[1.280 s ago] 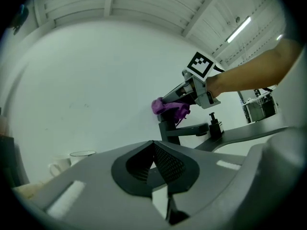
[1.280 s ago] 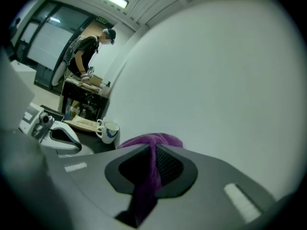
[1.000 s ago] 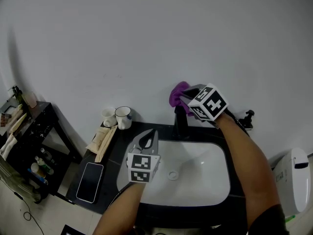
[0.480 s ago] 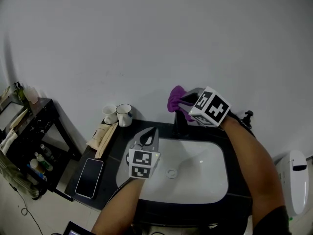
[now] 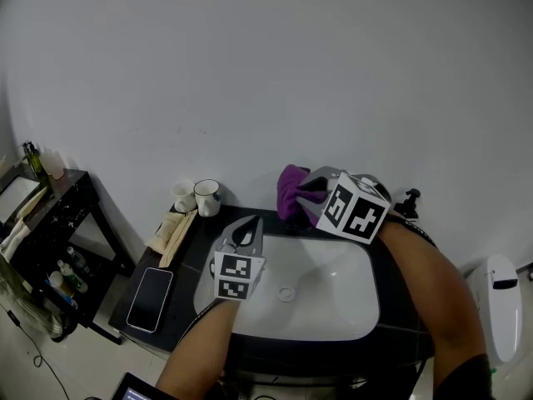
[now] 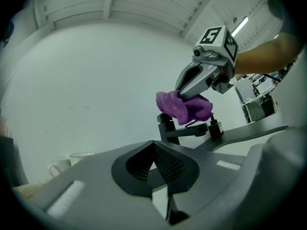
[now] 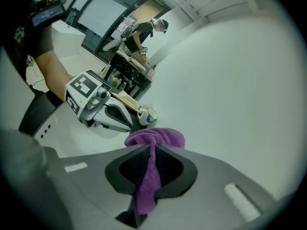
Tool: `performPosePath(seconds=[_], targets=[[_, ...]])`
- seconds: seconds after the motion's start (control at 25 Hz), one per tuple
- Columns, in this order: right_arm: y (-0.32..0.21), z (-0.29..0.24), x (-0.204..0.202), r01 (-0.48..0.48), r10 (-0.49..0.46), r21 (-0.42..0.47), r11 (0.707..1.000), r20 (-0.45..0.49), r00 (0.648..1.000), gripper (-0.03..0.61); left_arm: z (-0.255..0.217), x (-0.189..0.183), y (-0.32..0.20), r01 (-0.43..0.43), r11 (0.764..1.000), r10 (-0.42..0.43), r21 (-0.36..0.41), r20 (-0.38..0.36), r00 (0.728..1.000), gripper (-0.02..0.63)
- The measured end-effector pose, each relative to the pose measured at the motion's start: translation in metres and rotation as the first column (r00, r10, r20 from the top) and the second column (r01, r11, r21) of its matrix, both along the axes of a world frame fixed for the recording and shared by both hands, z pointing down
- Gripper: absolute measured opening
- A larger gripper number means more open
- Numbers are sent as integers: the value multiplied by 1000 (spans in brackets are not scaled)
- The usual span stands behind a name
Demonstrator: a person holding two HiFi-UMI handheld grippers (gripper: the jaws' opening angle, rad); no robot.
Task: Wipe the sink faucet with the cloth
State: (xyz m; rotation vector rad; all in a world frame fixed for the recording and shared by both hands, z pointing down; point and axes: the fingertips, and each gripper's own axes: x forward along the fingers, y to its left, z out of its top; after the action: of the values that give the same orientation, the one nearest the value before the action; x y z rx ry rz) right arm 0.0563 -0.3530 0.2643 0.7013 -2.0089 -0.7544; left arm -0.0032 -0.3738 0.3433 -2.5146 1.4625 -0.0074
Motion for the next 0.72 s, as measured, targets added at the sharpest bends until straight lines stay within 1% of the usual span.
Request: performPosePath(seconds=[0.12, 0.36, 0.52, 0.72], targets=[[18, -3, 7, 8, -8, 21, 1000, 12, 1000, 35, 0, 0, 2, 0, 1000, 0, -3, 2, 1000, 15], [42, 1, 23, 17, -18, 8, 1000, 27, 999, 37, 4, -6, 3, 5, 999, -6, -33, -25, 1000, 17], [33, 12, 29, -6, 6, -13, 1000, 12, 1000, 37, 5, -10, 0, 20, 999, -21, -34, -27, 999, 17], [4, 28, 37, -63, 63, -35, 997, -3, 998, 37, 9, -5, -2, 4, 999, -6, -53, -33, 999, 17]])
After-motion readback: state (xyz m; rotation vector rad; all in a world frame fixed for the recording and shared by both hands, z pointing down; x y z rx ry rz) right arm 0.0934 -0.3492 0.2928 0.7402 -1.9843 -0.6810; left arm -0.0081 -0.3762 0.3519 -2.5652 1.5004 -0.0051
